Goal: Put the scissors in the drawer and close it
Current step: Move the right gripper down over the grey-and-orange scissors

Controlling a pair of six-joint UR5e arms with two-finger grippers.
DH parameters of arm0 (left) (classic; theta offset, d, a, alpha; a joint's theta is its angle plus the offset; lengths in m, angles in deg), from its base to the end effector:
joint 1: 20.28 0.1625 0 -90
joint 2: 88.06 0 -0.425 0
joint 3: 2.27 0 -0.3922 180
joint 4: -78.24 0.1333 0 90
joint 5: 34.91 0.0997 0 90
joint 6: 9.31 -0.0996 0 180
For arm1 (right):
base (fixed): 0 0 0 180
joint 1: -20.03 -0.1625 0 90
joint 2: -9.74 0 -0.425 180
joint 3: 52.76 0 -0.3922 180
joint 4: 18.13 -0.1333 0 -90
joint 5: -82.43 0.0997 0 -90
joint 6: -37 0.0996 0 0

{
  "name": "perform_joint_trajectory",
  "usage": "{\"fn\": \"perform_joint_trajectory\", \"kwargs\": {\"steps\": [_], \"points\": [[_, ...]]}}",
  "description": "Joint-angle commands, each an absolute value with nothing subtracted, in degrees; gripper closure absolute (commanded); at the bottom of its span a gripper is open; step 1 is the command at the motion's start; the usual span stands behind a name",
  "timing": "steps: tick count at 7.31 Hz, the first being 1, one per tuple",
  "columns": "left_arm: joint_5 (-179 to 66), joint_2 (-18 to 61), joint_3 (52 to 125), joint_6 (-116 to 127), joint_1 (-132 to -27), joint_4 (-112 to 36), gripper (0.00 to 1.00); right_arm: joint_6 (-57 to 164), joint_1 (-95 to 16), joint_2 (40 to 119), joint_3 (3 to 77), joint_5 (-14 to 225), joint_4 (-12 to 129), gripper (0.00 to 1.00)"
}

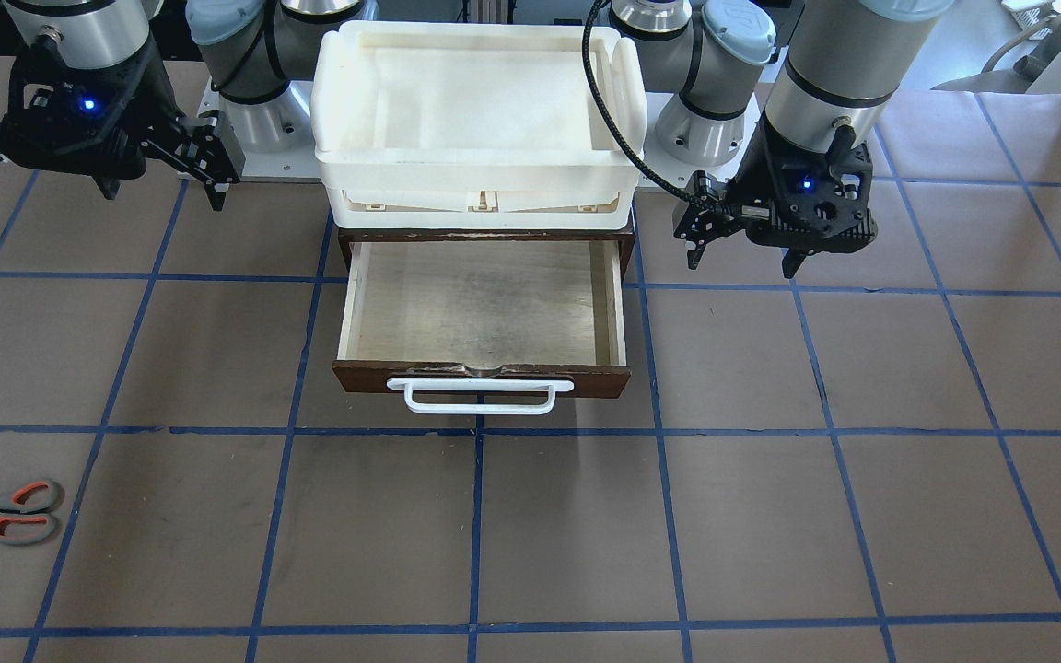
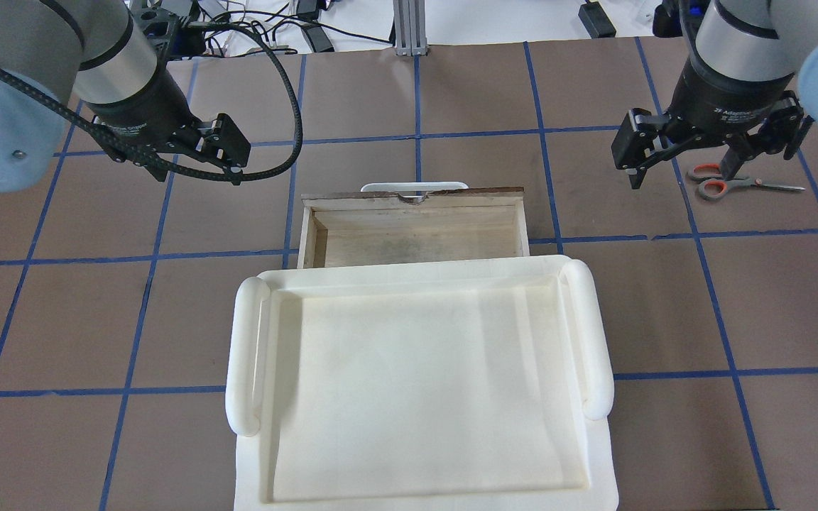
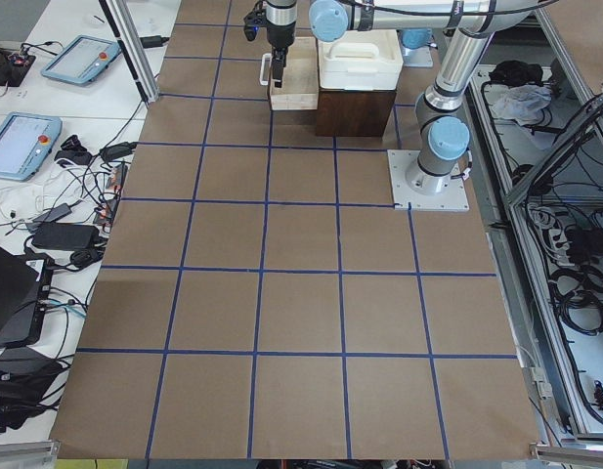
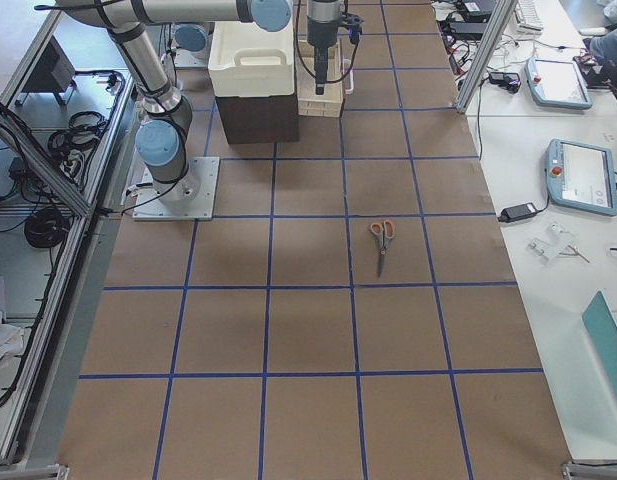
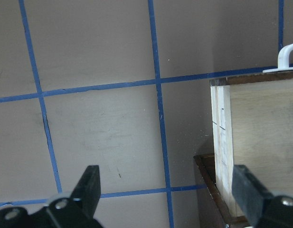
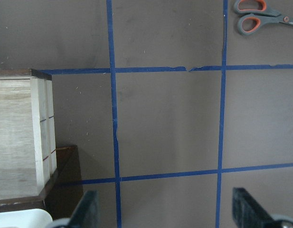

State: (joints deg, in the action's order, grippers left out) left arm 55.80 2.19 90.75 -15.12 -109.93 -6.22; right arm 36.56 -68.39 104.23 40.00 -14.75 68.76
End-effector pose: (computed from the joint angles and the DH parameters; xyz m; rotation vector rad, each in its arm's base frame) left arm -0.1290 -0.4978 0.4696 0.1485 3.1230 -0.0608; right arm 0.1082 -0.4592 0.4968 -0.0277 -3.0163 -0.0397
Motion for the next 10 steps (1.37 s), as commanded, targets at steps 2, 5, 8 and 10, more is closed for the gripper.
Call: {"fn": "perform_joint_trajectory", "kwargs": {"steps": [2,5,8,10], "points": [[55.8,2.2,90.8,-15.1,-109.9,-6.2,0.0,34.6,-68.4,104.0,40.0,-11.0,67.8,0.0],[55.8,2.1,90.8,-15.4,-109.9,-6.2,0.0,9.8,-60.0,100.9,40.1,-10.3,68.3,0.0],[55.8,2.2,90.8,-15.3,-109.9,-6.3,0.0,-20.7,-50.0,93.0,40.7,-10.7,74.8,0.0],[55.8,2.0,90.8,-15.3,-109.9,-6.3,0.0,-46.4,-44.9,86.5,42.5,-10.7,87.7,0.0]]}}
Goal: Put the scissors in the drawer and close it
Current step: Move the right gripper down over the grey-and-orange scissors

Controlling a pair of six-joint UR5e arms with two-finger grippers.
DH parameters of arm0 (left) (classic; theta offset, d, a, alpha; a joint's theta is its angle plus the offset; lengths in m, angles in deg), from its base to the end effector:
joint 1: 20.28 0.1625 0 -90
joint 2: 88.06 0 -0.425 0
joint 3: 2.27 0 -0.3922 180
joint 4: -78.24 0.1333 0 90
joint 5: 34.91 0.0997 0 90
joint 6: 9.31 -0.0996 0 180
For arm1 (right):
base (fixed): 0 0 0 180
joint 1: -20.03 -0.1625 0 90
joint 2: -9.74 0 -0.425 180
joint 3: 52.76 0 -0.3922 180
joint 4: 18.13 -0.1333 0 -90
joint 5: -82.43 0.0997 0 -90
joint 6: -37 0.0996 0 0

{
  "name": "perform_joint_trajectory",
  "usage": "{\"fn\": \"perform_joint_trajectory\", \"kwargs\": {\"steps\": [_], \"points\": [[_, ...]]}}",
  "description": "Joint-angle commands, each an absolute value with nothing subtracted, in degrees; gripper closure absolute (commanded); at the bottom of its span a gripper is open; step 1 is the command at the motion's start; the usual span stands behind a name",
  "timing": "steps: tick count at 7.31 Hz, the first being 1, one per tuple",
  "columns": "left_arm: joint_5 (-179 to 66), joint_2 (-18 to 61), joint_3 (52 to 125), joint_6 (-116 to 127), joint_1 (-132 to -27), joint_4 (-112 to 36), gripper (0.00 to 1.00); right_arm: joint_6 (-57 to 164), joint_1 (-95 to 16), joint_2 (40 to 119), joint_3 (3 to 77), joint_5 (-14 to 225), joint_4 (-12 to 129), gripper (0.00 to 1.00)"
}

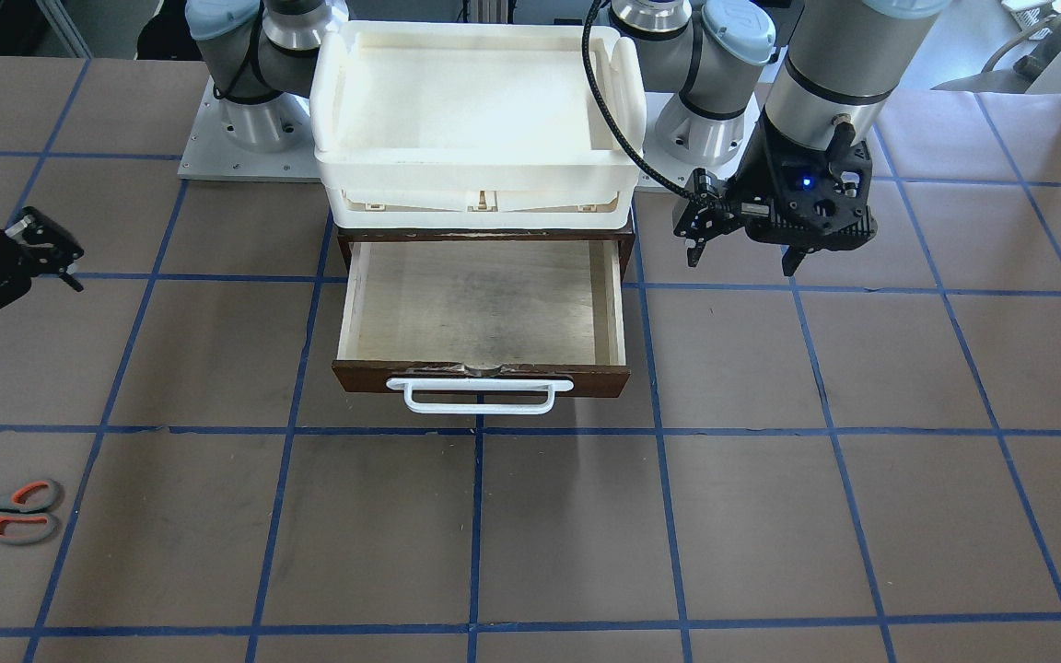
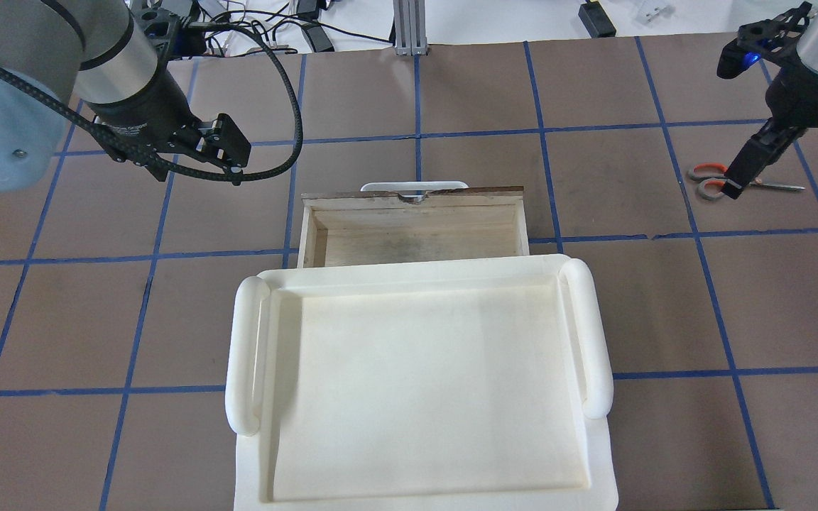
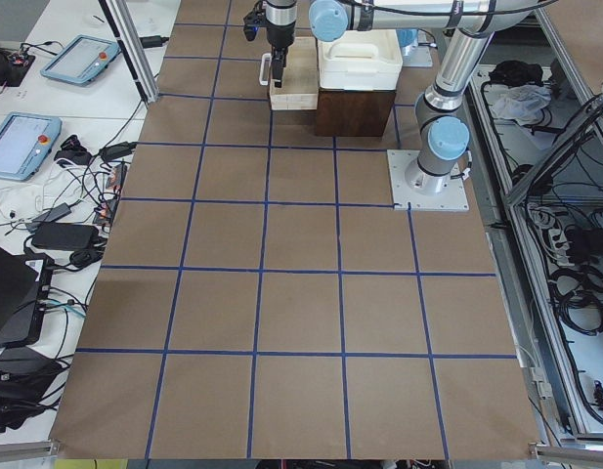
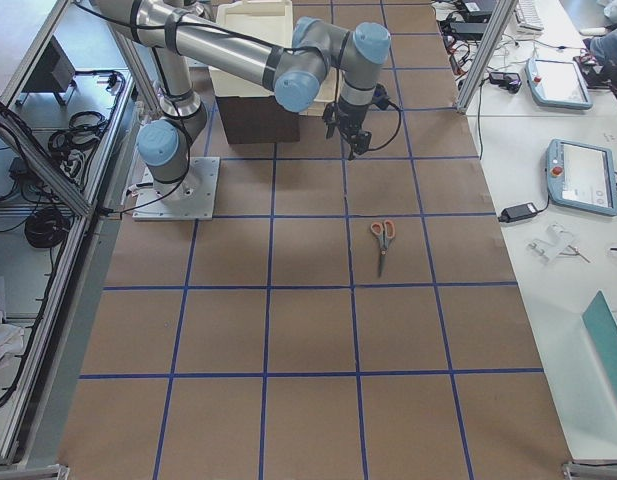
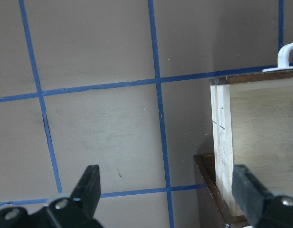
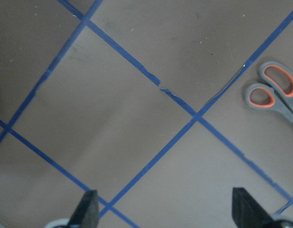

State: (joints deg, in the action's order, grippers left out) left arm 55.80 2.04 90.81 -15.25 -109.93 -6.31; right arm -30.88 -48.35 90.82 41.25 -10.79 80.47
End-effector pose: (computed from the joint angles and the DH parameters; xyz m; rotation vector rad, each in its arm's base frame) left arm -0.1290 -0.4967 0.4702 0.1521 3.1228 -0.0608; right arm -0.0803 -0.5491 0.3879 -1.2306 2.8724 0.1457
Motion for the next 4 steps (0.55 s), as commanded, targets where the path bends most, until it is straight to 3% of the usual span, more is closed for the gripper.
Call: {"fn": "perform_joint_trajectory", "kwargs": {"steps": [1,4], "points": [[55.7,1.9,90.8,-15.3,-109.9,-6.3,0.0,-49.9,-42.0,83.0,42.9,-10.2,89.7,0.0],[55.7,1.7,90.8,-15.6,-109.9,-6.3,0.0,-66.5,-39.5,75.1,43.0,-10.2,102.7,0.0]]}}
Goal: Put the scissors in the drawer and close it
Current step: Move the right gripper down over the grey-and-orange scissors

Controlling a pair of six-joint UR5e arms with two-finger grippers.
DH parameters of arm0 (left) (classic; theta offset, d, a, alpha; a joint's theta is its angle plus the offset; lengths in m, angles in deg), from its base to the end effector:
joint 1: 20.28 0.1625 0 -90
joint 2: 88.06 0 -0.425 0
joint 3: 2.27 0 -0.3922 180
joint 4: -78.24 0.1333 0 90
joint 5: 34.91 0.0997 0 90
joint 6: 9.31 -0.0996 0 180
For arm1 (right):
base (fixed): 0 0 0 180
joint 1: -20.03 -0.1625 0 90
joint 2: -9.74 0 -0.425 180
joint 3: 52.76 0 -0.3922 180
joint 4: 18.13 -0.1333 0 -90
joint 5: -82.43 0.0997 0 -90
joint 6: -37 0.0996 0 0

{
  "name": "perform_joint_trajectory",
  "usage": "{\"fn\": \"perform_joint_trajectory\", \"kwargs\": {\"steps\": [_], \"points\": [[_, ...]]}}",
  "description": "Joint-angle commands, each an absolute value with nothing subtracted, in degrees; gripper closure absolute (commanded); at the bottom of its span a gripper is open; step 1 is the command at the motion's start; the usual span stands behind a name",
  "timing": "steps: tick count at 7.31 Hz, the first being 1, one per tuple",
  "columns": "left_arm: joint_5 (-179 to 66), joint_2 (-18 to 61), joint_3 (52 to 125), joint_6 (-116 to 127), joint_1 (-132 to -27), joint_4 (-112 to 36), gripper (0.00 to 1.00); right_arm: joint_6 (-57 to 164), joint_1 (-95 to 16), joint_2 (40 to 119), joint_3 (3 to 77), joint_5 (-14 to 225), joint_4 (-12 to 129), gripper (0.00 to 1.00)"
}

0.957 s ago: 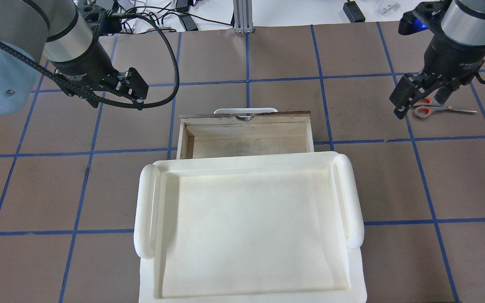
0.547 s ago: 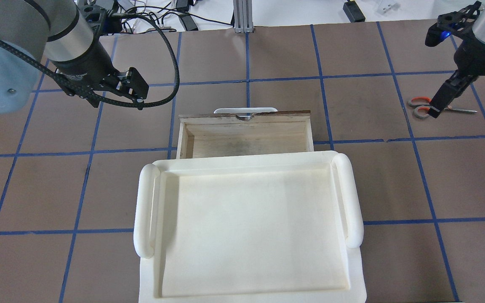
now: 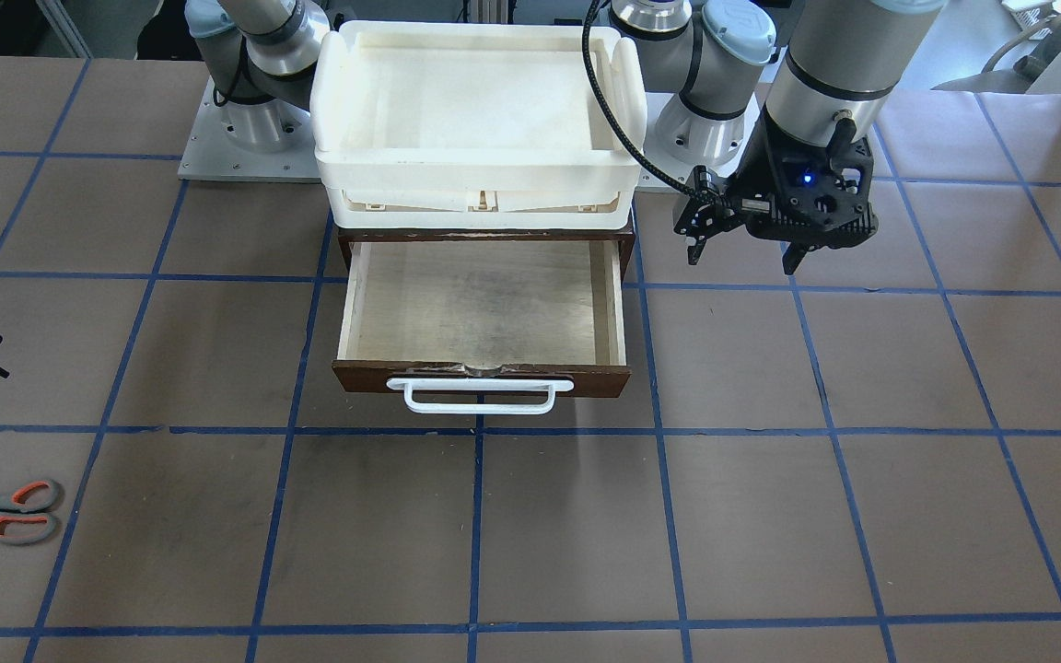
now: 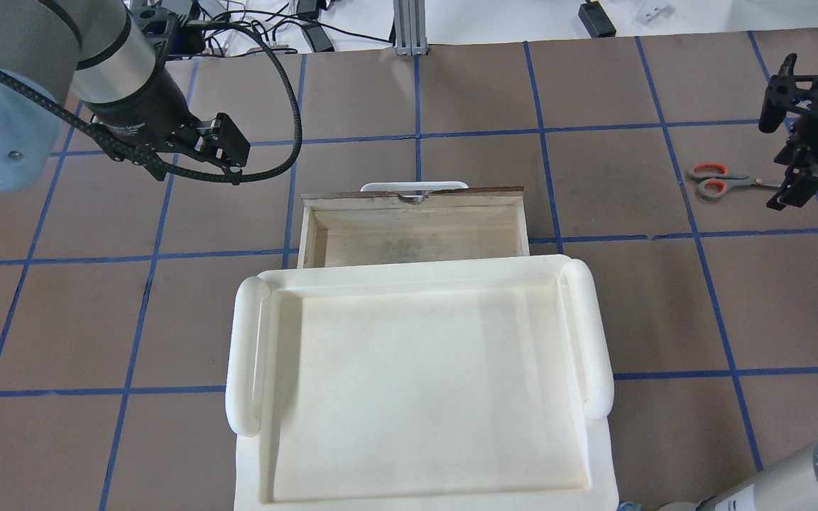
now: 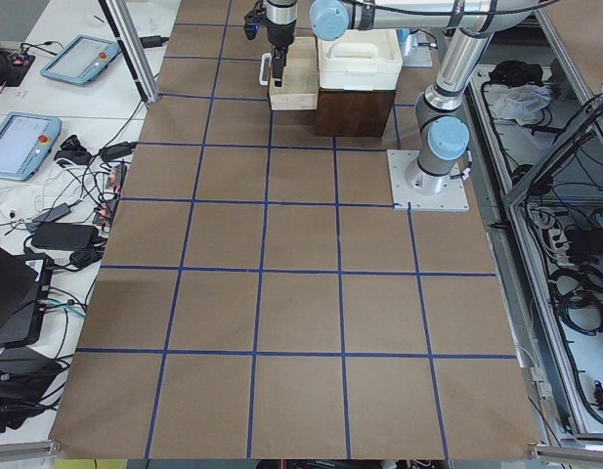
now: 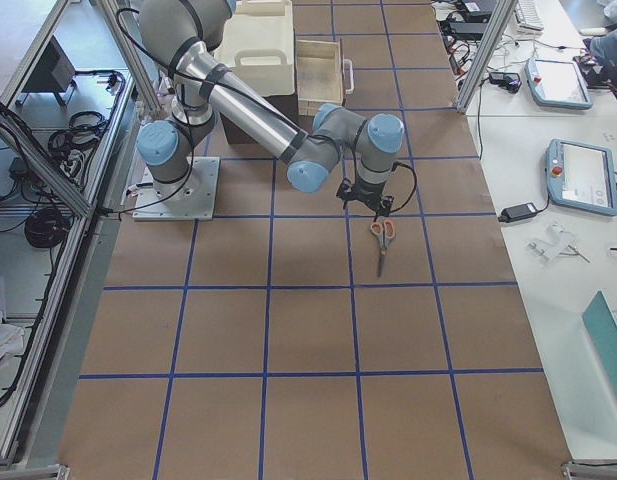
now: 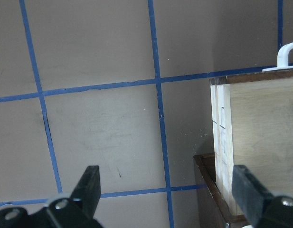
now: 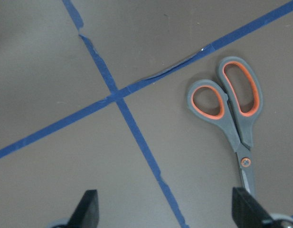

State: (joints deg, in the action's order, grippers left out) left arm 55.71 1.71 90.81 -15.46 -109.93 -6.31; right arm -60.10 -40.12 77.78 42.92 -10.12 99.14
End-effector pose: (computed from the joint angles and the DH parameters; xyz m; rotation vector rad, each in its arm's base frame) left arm -0.1292 -0.4949 0.4730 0.1578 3.1235 -0.0699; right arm -0.1896 -0.5893 0.2746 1.7317 -2.6035 -0.0668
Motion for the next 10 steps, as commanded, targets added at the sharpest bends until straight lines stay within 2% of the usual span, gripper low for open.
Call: {"fn": "perform_joint_trajectory", "kwargs": {"steps": [1,3,4,10], "points": [[55.7,1.7,90.8,-15.6,-109.9,-6.3,0.0,-72.8,-39.5,74.3,43.0,-10.0,103.0,0.01],[55.8,1.6,91.2,-15.6,-109.9,-6.3,0.0,-81.0,-39.4,72.0,43.0,-9.9,106.8,0.01],[55.9,1.5,91.3,-15.6,-109.9,-6.3,0.0,-83.0,-39.4,70.3,43.0,-8.7,110.8,0.02],[55.9,1.4,91.5,-15.6,-109.9,-6.2,0.0,-84.5,-39.4,65.3,40.9,-7.5,113.6,0.15]]}}
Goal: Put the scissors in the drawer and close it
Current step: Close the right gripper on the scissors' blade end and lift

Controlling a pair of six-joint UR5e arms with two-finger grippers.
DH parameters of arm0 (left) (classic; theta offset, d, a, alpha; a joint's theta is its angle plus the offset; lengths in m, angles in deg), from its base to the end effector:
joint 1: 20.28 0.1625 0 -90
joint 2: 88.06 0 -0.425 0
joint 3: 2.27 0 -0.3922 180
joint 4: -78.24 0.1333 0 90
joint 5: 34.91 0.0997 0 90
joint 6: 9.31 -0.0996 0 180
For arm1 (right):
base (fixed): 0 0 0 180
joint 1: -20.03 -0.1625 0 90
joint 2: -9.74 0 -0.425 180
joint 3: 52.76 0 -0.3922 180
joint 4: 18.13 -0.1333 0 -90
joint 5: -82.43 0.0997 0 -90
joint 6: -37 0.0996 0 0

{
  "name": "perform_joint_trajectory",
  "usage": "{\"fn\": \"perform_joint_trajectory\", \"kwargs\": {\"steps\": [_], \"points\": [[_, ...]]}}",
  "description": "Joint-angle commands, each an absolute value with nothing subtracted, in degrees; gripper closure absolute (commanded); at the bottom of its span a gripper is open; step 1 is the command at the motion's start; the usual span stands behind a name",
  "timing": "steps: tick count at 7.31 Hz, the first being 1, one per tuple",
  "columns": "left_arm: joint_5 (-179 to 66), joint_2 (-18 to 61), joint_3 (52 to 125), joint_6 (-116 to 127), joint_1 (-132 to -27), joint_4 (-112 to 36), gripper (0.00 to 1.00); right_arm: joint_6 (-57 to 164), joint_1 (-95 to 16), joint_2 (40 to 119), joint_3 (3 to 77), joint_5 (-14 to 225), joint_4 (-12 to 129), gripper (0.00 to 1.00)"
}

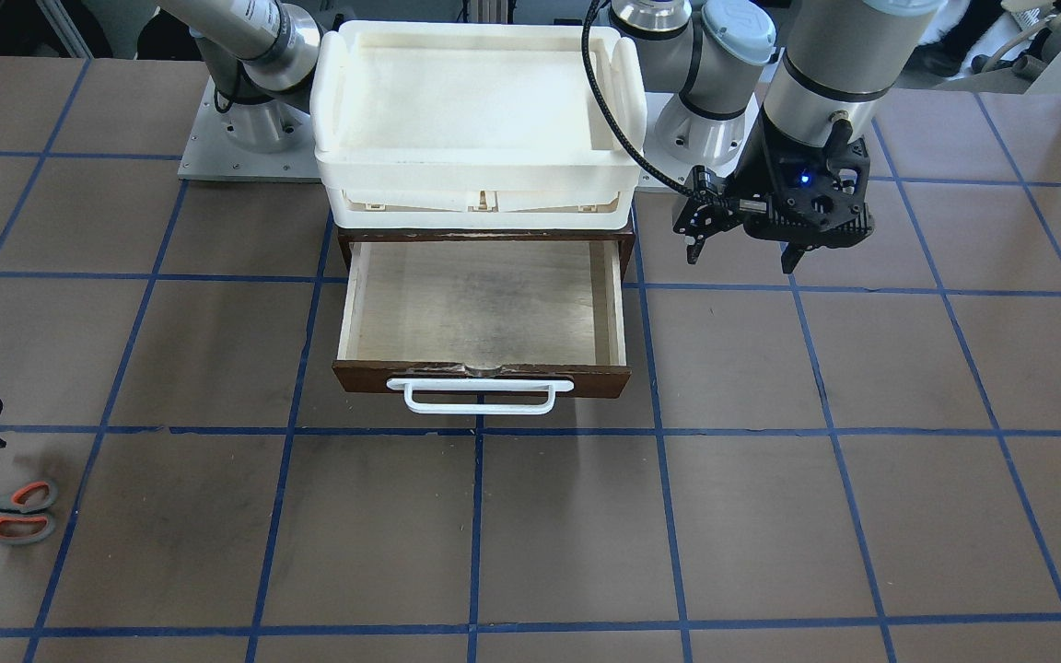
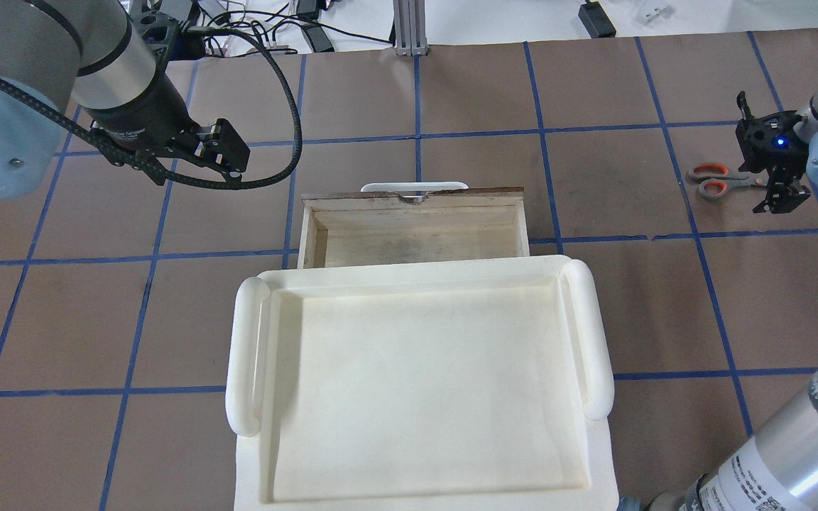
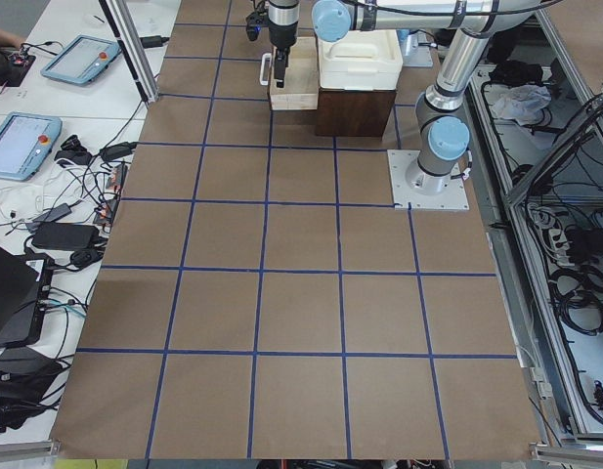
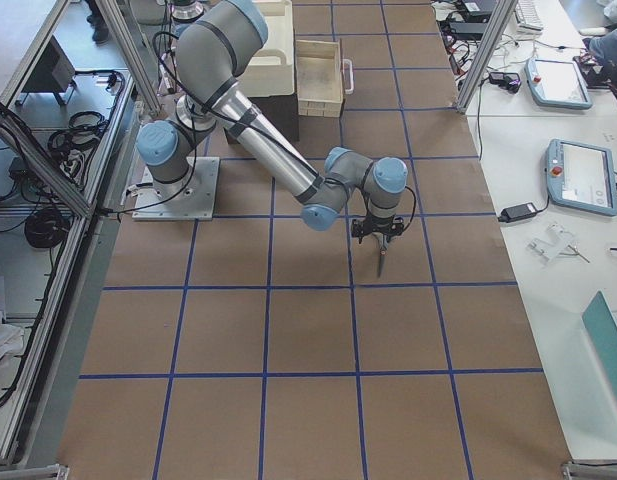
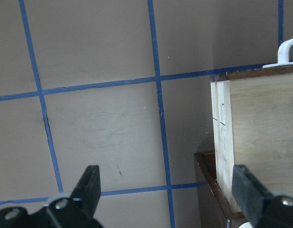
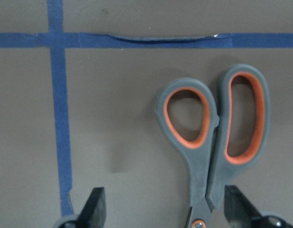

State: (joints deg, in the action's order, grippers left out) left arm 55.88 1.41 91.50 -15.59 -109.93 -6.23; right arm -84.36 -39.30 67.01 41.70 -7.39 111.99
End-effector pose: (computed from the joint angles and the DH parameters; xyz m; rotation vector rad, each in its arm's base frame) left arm -0.1289 -0.4920 0.4698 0.1612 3.1208 -0.0611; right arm -0.2151 -0.6246 0.1886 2.2000 -2.1735 0.0238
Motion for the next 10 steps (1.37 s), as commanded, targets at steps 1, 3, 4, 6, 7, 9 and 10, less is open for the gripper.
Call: {"fn": "perform_joint_trajectory", "kwargs": {"steps": [1,3,4,6,7,9,10], "points": [[55.9,1.4,91.5,-15.6,-109.9,-6.2,0.0,-84.2,-39.4,65.1,40.1,-7.4,113.6,0.15],[55.9,1.4,91.5,-15.6,-109.9,-6.2,0.0,-84.3,-38.9,64.2,39.6,-7.5,113.9,0.21],[55.9,1.4,91.5,-15.6,-109.9,-6.2,0.0,-84.1,-38.5,64.0,39.6,-7.4,113.9,0.24],[55.9,1.4,91.5,-15.6,-109.9,-6.1,0.0,-83.8,-38.5,64.0,39.5,-7.4,113.9,0.44],[55.9,1.4,91.5,-15.6,-109.9,-6.1,0.0,-83.9,-38.5,64.1,39.5,-7.4,113.9,0.57],[55.8,1.5,91.5,-15.5,-109.9,-5.8,0.0,-83.8,-38.5,64.1,39.4,-7.6,113.9,0.76],[55.9,1.6,91.4,-15.6,-109.9,-5.8,0.0,-83.8,-38.5,64.3,39.5,-7.6,113.8,0.81]]}}
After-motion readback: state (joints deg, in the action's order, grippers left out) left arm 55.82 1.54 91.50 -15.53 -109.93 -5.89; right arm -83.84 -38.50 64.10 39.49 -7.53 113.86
